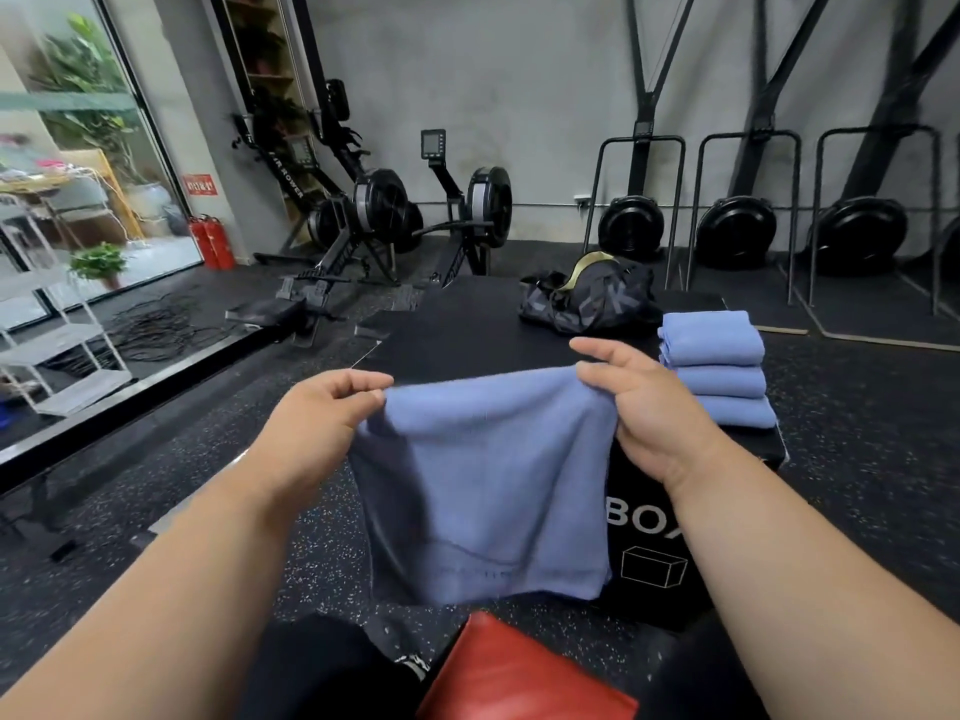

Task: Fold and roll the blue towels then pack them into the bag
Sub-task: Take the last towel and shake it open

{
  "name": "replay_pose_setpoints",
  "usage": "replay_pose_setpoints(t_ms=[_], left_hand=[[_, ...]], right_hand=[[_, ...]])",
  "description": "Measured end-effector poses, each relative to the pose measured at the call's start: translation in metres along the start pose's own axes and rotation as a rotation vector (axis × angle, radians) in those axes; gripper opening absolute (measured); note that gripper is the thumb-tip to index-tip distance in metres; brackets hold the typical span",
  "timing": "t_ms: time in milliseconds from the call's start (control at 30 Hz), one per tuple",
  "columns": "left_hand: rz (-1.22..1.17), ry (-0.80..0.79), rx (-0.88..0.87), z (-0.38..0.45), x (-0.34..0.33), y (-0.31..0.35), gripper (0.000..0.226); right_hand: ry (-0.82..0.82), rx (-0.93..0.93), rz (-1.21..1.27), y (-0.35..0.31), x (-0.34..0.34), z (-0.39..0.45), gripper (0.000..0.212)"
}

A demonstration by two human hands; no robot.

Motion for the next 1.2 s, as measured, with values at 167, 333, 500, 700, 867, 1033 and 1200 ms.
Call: replay_pose_setpoints(t_ms=[167, 333, 500, 700, 867, 1033, 1200], left_hand=[[-0.119, -0.032, -0.004, 0.007, 0.014, -0.007, 0.019], [-0.006, -0.016, -0.182, 0.003, 0.006, -0.016, 0.022], [0.077, 0.042, -0.244, 0.003, 0.001, -0.024, 0.025], [0.041, 0.052, -0.251, 0.016, -0.005, -0.029, 0.023], [-0.004, 0.043, -0.227, 0.026, -0.014, -0.040, 0.022], [-0.031, 0.041, -0.163, 0.041, -0.029, -0.069, 0.017], [-0.025, 0.058, -0.143, 0.069, -0.041, -0.094, 0.019]], right_hand=[[0.054, 0.086, -0.157, 0.000, 0.016, 0.003, 0.024], [0.175, 0.090, -0.170, 0.013, 0.020, 0.005, 0.017], [0.187, 0.078, -0.168, 0.012, 0.034, 0.010, 0.023], [0.041, 0.062, -0.214, 0.014, 0.044, 0.012, 0.037], [0.001, 0.088, -0.680, 0.016, 0.068, 0.015, 0.028], [0.051, 0.132, -0.903, 0.028, 0.080, 0.030, 0.011], [0.097, 0.139, -1.001, 0.043, 0.090, 0.053, 0.007]])
Point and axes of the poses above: each hand's wrist, its own z-axis towards the middle knuckle, its own x-axis out of the back of the hand, y = z × x, the point moved 2 cm from there along z, towards the middle knuckle, and after that the axes turned 2 degrees about -x, right-handed, at the moved point
